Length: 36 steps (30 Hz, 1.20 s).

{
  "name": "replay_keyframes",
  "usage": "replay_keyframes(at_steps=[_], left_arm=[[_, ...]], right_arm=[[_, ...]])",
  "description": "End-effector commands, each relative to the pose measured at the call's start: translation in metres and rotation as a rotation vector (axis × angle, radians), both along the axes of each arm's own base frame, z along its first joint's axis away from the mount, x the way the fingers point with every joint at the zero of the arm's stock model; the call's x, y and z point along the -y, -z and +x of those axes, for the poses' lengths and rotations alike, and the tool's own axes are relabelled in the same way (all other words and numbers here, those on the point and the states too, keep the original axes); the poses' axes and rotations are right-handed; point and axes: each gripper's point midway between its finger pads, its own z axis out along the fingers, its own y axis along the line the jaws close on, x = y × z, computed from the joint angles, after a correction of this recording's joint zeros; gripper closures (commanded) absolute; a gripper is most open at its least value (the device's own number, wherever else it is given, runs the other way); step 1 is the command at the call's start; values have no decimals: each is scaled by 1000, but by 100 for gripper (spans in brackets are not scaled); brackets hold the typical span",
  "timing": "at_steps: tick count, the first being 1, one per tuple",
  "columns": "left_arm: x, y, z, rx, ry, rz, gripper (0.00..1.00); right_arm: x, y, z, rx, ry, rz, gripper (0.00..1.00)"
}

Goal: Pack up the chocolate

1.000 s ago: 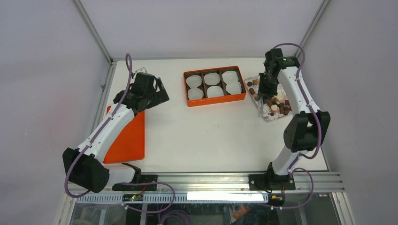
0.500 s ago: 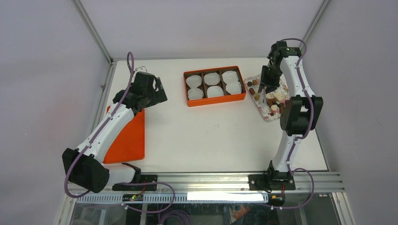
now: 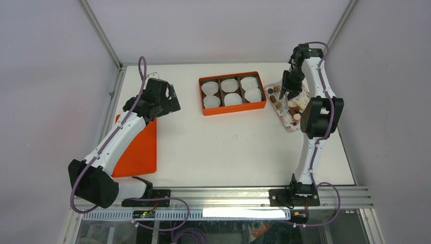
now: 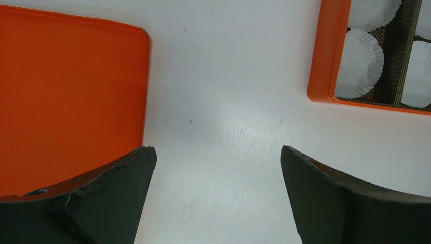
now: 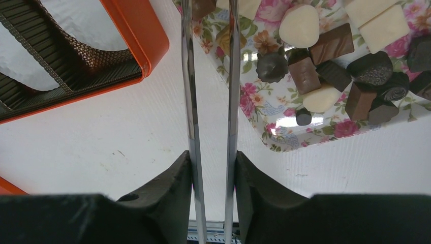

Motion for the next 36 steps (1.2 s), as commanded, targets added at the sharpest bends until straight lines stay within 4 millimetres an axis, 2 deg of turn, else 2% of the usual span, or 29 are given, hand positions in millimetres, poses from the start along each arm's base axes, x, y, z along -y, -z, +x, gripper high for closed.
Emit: replay_keyframes(at_steps=[1,13,36], left_arm=[[-4,-14,11,42,-7,23,1],[-2,-12,22,26,22,59,1],[-3,-10,19,23,16,60,1]], right_arm=[[0,-12,5,23,-35,-7,65],[-5,6,19,-4,-45,-12,62],[-4,29,34,-25,-59,-22,61]])
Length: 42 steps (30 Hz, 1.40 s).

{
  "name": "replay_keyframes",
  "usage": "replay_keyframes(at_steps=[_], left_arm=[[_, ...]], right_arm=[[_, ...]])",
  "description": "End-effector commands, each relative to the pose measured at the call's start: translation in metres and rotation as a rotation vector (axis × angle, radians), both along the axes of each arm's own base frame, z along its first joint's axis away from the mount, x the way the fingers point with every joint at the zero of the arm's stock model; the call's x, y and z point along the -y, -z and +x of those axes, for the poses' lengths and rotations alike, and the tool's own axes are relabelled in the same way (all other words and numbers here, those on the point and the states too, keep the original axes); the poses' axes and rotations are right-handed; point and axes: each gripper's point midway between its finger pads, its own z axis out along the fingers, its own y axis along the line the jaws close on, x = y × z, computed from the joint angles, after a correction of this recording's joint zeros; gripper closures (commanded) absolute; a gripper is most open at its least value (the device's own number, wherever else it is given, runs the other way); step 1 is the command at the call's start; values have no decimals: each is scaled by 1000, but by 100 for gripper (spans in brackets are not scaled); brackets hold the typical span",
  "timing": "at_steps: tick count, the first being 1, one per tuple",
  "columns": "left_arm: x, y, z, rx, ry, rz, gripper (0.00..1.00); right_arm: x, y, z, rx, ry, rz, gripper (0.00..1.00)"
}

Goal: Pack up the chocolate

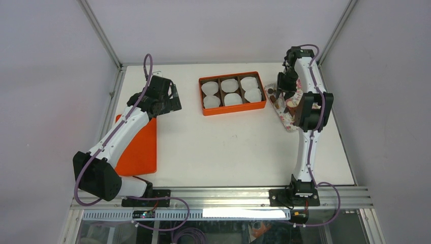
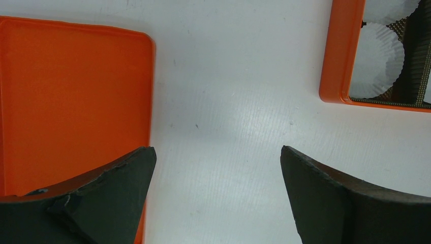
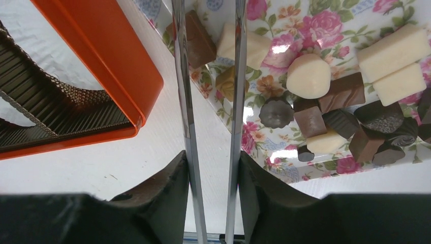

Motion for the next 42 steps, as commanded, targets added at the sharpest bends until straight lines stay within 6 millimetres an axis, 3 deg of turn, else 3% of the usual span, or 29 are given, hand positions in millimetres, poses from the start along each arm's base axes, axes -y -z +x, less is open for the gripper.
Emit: replay_keyframes(at_steps=[1,13,17,20,27,36,40,42], left_arm=[[-3,-20,9,67,-7,-2,1],[-3,-21,8,69,-13,-8,1],[-4,-22,7,69,-15,-8,1],[-4,-22,6,69,-17,-8,1],[-4,-23,6,65,-25,-13,1],[-4,-20,2,57,-23,-18,1],[-6,-22,1,64,-29,-12,1],[-7,-22,1,66,-30,-8,1]], right_arm=[[-2,-9,8,35,-30,0,61],[1,6,10,18,-22,-14,65],[1,3,8,25,-16,-16,79],[1,-6,7,47,-7,-14,100],[-3,-29,-5,109,5,4,100],[-2,-39,-20,120,13,-3,100],[-8,-59,-23,166,2,35,100],[-22,-73,-25,201,-40,51,100]])
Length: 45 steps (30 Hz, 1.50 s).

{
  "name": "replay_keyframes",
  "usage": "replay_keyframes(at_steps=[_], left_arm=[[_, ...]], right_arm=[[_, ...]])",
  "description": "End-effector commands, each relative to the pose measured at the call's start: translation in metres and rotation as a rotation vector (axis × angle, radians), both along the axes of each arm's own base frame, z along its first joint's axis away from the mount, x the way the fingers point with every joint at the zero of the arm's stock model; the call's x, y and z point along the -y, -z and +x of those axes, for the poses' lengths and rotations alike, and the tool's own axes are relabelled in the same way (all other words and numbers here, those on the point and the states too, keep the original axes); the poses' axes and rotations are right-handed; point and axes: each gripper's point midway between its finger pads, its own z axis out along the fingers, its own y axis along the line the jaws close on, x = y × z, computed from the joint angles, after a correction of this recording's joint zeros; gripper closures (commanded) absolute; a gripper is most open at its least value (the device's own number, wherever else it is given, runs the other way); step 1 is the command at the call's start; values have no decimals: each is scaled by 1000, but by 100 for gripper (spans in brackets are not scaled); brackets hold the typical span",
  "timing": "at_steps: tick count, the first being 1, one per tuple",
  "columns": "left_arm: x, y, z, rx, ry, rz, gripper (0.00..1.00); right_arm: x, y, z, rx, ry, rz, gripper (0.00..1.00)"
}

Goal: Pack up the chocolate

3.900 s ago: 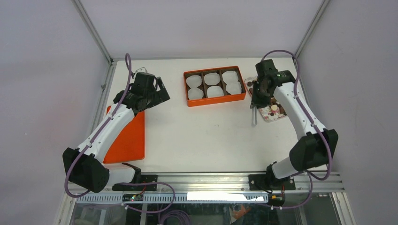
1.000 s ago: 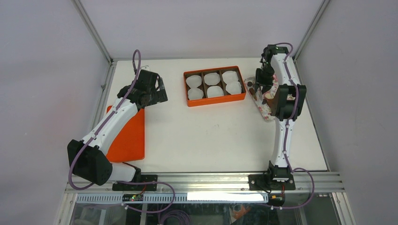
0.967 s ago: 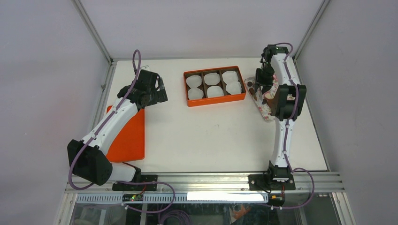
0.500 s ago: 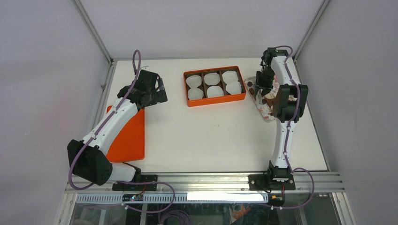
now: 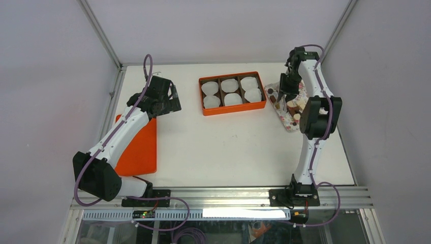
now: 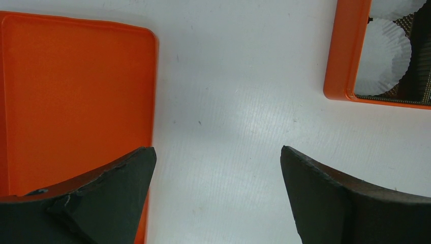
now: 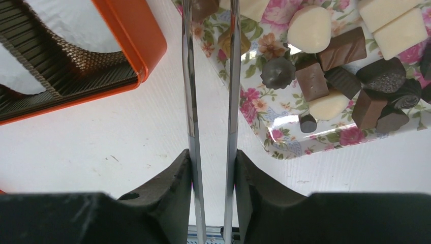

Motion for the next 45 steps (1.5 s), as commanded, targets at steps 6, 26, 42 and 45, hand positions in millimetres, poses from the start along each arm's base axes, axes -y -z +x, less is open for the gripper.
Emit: replay_keyframes(at_steps=[6,26,42,45], left_arm=[[-4,-24,4,52,-22,-24,1],[-10,-22,-4,14,-34,-86,1],[-14,-15,-8,-1,-47,-83,1],[-15,-14,-9,-5,-48,-83,1]], right_arm=[[-74,-91,-3,247,-192,104,100],[-277,-55,-9,250,-457,210,100],[-297,-18,19,274,-362,166,100],[-300,-13,23,272,-351,169,100]])
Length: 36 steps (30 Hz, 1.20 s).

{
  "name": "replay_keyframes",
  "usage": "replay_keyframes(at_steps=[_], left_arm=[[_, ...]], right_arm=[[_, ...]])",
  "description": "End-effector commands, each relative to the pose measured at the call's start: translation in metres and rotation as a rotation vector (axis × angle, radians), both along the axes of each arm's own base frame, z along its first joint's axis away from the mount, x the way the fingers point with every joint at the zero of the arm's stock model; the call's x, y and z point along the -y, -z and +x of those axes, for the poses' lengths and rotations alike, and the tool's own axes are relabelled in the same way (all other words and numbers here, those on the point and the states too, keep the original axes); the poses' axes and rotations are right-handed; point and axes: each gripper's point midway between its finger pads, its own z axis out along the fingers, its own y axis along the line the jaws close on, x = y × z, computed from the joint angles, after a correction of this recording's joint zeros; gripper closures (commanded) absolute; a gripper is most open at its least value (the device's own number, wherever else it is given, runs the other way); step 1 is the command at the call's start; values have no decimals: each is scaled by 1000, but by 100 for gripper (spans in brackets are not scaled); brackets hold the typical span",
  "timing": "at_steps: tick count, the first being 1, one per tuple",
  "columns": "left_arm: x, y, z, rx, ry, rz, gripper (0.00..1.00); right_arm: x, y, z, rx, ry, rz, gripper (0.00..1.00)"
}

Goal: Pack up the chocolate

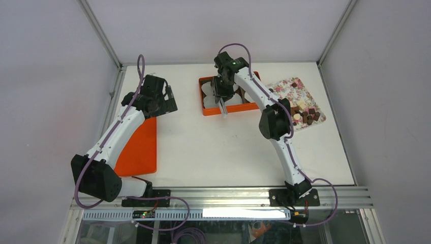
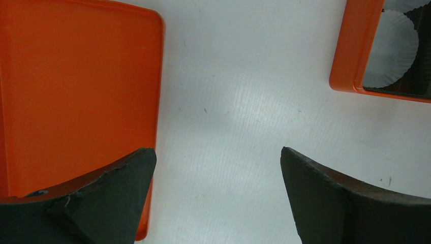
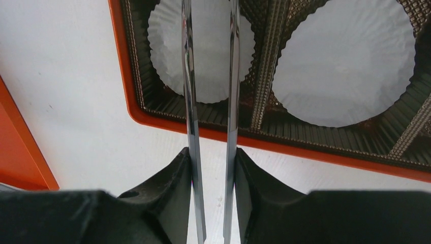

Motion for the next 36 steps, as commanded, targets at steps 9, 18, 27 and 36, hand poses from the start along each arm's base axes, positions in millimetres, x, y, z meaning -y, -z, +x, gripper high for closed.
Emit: replay_keyframes(at_steps=[9,18,27,36], left_arm=[[-5,-14,-4,49,-30,-33,1],[-6,-14,-7,49,-35,-38,1],[-7,-19,-8,59,-37,-39,1],[-7,-19,-11,56,-38,-44,1]], right_arm=[[-31,-13,25,79,39,106,94],[-37,-9,22,64,32,124,75],[-38,-11,22,65,31,131,67],[-38,-11,23,70,33,129,61]])
